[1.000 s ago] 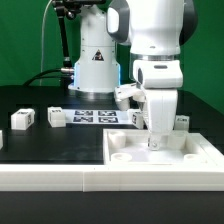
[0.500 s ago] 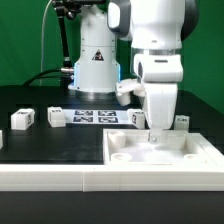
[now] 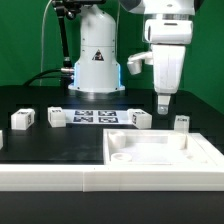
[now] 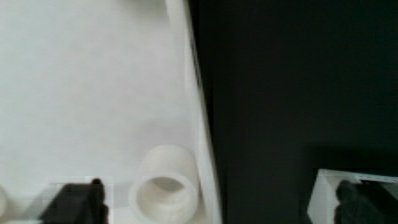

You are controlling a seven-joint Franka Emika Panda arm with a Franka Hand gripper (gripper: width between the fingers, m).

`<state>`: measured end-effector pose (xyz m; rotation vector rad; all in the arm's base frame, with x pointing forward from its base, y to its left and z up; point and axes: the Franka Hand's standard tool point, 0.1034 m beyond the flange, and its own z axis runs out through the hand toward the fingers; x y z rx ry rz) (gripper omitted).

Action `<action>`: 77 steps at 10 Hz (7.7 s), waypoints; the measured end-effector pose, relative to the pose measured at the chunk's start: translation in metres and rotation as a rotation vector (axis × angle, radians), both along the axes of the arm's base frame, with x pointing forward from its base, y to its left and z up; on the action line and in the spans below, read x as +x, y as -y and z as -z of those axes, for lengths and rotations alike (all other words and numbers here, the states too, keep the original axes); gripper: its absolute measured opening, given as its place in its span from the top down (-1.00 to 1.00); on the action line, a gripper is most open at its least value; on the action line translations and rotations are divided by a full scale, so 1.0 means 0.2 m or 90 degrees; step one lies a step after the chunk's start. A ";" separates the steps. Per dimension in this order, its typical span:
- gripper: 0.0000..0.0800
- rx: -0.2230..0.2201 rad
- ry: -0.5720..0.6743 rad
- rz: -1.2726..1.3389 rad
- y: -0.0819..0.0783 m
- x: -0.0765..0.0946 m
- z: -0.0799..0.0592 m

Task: Assemble one leg

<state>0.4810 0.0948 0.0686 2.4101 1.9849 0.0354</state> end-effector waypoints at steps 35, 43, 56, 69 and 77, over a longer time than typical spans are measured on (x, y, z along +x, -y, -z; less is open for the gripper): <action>-0.62 -0.206 -0.425 1.011 -0.28 -0.21 0.16; -0.62 -0.307 -0.536 0.980 -0.30 -0.28 0.30; 0.27 -0.317 -0.554 0.922 -0.25 -0.24 0.04; 0.27 -0.037 -0.235 0.954 -0.15 0.20 -0.28; 0.27 0.228 0.127 0.837 -0.11 0.44 -0.33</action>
Offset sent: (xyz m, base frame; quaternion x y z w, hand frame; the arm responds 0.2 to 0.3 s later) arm -0.0177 -0.0049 -0.0097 0.0039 0.0129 0.3417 0.9397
